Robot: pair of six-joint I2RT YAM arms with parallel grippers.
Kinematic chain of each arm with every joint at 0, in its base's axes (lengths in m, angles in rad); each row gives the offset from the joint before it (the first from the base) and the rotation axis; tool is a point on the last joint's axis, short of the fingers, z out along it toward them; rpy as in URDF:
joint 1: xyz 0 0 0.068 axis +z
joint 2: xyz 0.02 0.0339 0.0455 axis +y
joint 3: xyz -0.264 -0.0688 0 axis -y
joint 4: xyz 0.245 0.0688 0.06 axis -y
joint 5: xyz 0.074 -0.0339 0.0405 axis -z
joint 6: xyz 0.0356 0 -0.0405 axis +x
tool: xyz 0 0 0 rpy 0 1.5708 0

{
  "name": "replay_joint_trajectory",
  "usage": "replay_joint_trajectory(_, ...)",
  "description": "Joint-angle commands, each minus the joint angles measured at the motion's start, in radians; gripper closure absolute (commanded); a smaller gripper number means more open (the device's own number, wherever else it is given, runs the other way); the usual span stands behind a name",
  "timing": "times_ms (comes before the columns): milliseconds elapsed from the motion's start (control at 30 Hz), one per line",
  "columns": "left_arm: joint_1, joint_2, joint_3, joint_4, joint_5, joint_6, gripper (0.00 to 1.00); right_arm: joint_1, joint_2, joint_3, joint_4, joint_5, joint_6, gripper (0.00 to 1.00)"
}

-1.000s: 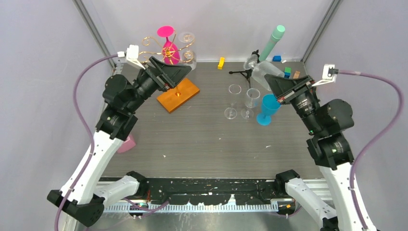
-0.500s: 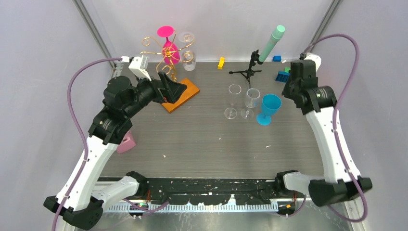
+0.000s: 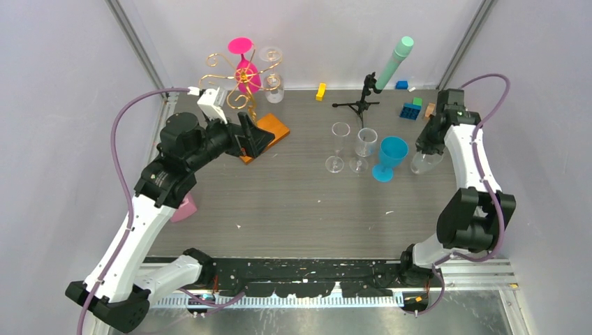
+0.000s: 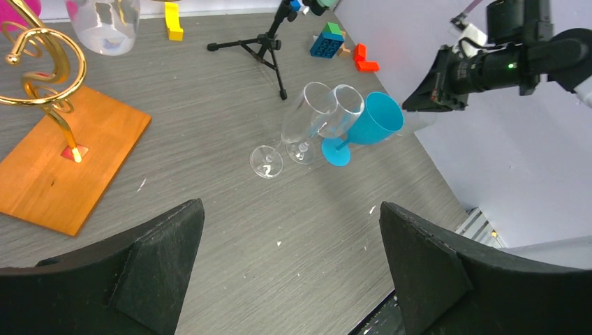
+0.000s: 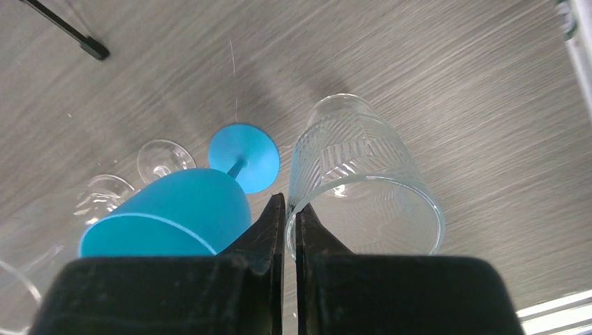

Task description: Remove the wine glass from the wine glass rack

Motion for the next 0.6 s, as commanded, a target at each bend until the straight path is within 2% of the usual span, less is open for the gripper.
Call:
replay_joint_trajectory(0, 0.004, -0.007, -0.009, 0.025, 0.026, 0.014, 0.00, 0.002, 0.024, -0.040, 0.079, -0.089, 0.021, 1.00)
replay_joint_trajectory(67, 0.004, -0.003, -0.008, 0.025, 0.027, 0.014, 0.00, 0.002, 0.041, -0.057, 0.101, -0.127, 0.024, 1.00)
replay_joint_trajectory(300, 0.004, 0.004, -0.009, 0.025, 0.021, 0.007, 0.00, 0.002, 0.103, -0.075, 0.128, -0.115, 0.022, 0.99)
replay_joint_trajectory(567, 0.004, 0.026, 0.020, 0.033, 0.002, -0.001, 0.00, 0.003, 0.131, -0.071, 0.134, -0.057, 0.021, 0.84)
